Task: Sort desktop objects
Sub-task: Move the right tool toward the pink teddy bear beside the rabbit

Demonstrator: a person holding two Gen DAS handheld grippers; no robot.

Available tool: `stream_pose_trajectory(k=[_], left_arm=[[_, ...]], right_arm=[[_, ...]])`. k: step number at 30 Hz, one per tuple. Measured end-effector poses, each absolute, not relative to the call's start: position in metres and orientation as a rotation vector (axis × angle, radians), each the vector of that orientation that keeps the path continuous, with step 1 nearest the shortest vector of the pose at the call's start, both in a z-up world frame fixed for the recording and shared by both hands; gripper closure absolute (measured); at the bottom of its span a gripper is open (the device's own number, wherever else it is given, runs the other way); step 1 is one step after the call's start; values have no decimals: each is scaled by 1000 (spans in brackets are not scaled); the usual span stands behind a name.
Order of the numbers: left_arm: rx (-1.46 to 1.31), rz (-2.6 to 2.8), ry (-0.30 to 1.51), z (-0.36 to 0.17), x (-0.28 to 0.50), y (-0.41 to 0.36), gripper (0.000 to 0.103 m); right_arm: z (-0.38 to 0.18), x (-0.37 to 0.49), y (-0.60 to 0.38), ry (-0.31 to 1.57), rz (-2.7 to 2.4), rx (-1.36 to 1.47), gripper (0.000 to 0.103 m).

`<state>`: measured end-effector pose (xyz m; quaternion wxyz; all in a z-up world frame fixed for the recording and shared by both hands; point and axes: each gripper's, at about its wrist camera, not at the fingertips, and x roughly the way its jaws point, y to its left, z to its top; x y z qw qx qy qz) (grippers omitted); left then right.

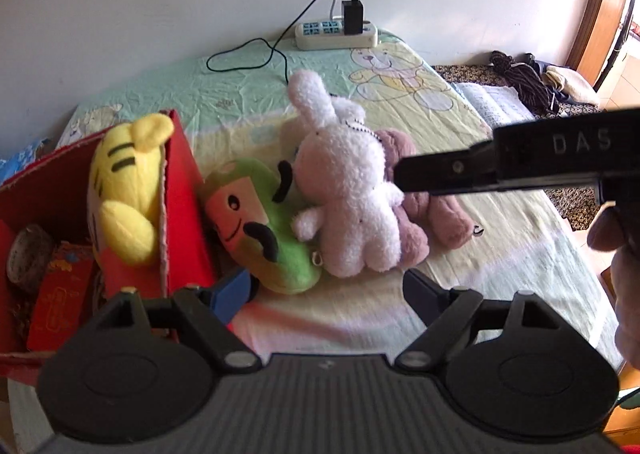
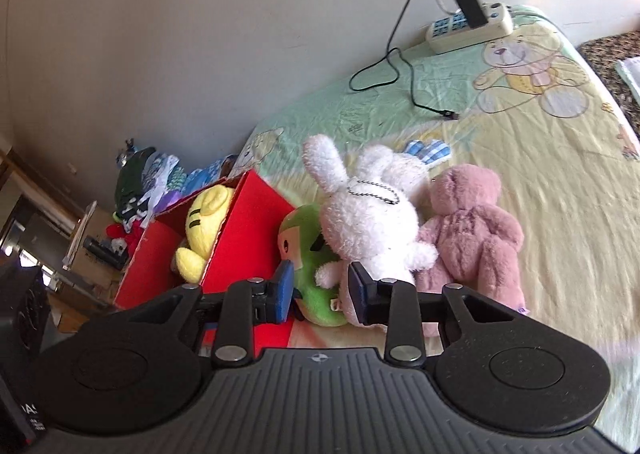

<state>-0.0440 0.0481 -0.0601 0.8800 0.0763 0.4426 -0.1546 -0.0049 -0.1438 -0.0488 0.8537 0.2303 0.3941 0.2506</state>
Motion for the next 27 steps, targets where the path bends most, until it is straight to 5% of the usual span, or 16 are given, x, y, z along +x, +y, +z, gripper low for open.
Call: stream_pose_trajectory(k=[12, 27], left_arm=[[198, -253, 952, -95, -59, 34, 17], [187, -303, 845, -84, -5, 6, 15]], right_arm=[[-74, 37, -67, 911, 793, 197, 70], [-66, 45, -174, 804, 477, 536, 69]])
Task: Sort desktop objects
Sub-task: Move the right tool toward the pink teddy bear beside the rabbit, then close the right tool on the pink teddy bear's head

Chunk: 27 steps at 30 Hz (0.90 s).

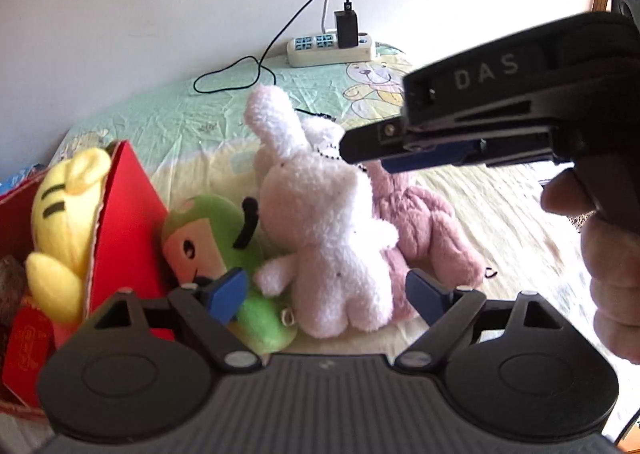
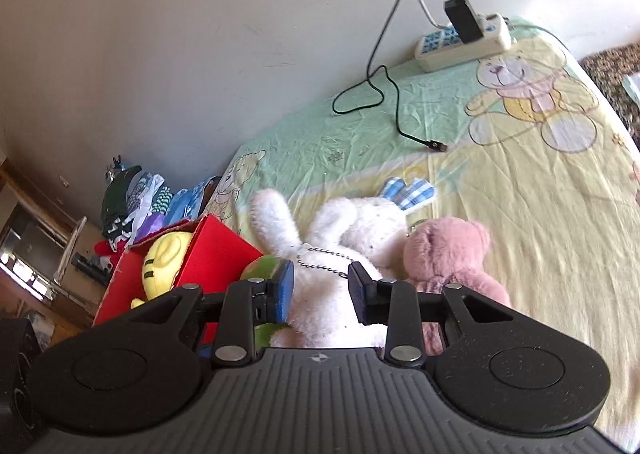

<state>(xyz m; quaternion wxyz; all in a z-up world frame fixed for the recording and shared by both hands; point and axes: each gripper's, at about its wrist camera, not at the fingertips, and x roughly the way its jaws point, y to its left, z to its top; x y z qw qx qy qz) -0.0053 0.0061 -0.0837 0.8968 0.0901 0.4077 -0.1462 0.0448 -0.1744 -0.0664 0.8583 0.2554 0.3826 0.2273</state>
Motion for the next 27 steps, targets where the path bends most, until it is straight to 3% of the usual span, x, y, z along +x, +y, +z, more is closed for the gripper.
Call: stream_pose_trajectory(k=[9, 20, 27], left_arm=[[133, -325, 911, -96, 23, -4, 14], [146, -413, 889, -85, -1, -14, 14], [157, -523, 892, -98, 7, -47, 16]], right_arm=[[-88, 51, -200, 855, 432, 714, 69], [-112, 65, -224, 909, 290, 673, 69], [-141, 84, -229, 972, 326, 687, 61]])
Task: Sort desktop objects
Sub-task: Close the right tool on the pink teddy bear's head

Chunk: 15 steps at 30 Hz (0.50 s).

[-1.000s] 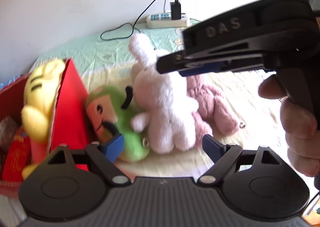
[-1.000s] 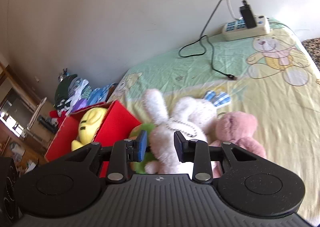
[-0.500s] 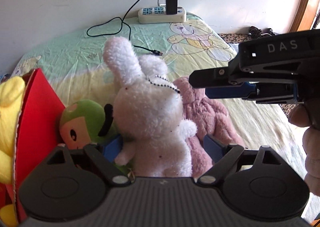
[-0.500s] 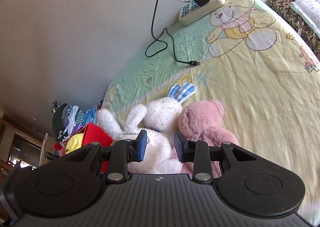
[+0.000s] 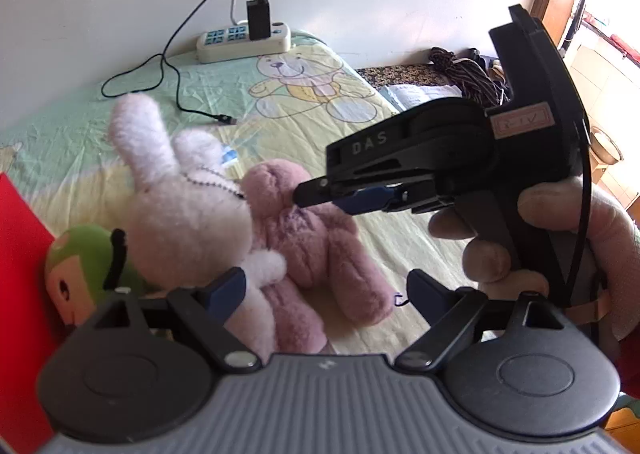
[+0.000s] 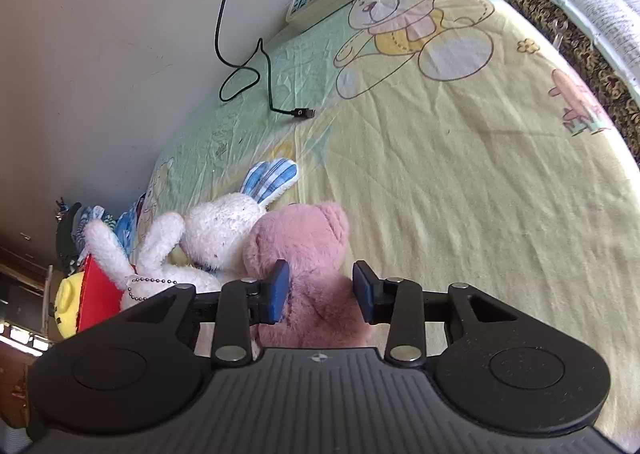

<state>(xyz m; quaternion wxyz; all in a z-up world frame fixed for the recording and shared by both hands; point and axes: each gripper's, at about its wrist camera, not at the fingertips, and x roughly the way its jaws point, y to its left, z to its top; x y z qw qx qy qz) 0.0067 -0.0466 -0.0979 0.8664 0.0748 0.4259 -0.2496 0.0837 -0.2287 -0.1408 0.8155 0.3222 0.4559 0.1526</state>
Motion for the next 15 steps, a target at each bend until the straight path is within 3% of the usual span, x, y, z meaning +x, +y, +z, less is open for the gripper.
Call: stream_pose_trajectory(k=[5, 8, 15], left_arm=[[135, -540, 961, -111, 19, -52, 20], [119, -541, 986, -116, 22, -52, 17], [154, -564, 1003, -122, 16, -61, 7]], right_arm=[[-154, 88, -234, 1031, 419, 756, 64], [-159, 82, -239, 1062, 465, 812, 76], [-154, 51, -241, 1076, 488, 835, 84]])
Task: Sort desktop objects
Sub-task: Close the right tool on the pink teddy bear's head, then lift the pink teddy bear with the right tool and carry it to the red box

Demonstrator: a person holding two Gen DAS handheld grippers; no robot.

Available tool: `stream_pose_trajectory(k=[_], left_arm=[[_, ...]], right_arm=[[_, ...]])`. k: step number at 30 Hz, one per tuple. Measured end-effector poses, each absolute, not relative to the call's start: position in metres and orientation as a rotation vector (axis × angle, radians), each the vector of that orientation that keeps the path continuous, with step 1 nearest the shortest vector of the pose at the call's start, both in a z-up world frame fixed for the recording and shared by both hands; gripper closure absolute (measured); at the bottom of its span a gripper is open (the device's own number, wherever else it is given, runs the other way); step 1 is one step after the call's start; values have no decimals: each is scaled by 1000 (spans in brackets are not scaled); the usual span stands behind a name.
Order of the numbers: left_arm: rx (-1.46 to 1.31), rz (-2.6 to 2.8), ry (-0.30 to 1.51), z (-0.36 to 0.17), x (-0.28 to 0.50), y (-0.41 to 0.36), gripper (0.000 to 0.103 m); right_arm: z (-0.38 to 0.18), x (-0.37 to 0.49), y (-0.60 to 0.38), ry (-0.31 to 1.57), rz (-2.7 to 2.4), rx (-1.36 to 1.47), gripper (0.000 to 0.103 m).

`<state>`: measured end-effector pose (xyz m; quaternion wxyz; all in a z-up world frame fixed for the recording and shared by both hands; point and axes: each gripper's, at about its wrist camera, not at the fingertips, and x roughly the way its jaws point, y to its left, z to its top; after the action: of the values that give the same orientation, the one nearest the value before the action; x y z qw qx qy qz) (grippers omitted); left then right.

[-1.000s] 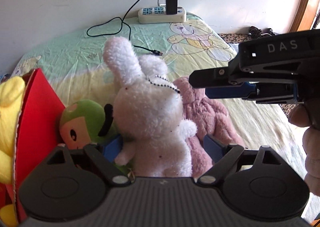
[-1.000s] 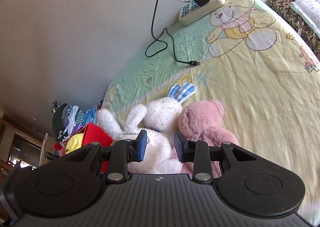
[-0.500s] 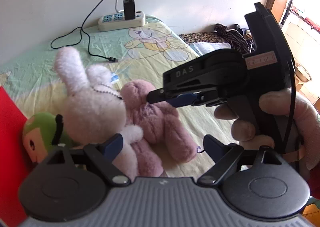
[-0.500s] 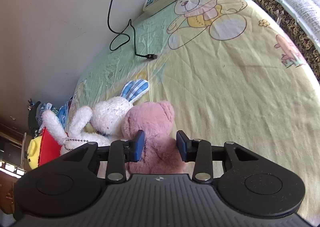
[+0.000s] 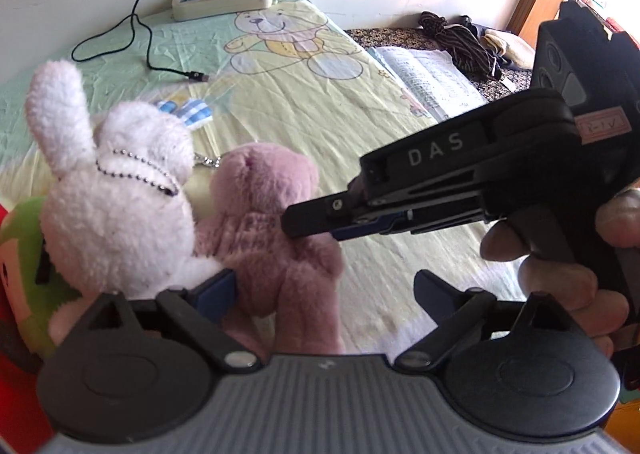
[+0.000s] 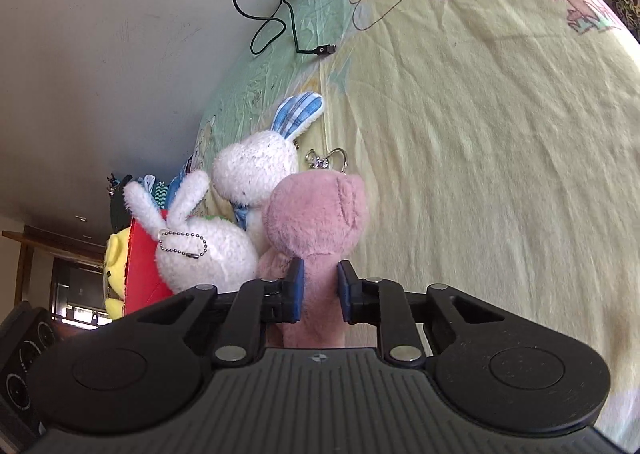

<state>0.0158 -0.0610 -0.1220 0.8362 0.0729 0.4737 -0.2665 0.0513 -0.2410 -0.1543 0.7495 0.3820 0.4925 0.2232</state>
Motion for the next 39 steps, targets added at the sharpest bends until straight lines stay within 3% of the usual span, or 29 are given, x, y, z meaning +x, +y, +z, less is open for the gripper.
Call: stream_pose_trajectory(k=[11, 16, 18, 25, 28, 33, 39], left_arm=[[173, -725, 1030, -122, -35, -88, 4], [234, -731, 989, -117, -39, -95, 6], [248, -702, 961, -113, -32, -94, 6], [279, -658, 998, -133, -6, -94, 4], [310, -640, 981, -140, -13, -95, 4], [335, -621, 975, -143, -14, -94, 4], [336, -660, 955, -132, -32, -95, 5]], right_arm=[[-148, -14, -268, 1129, 384, 792, 85], [-152, -13, -272, 1088, 359, 843, 80], [-155, -10, -270, 1079, 346, 851, 70], [-165, -5, -267, 1053, 315, 915, 54], [-170, -2, -263, 1042, 324, 954, 54], [-171, 1, -254, 1037, 363, 992, 65], [-154, -11, -254, 1052, 404, 934, 69]])
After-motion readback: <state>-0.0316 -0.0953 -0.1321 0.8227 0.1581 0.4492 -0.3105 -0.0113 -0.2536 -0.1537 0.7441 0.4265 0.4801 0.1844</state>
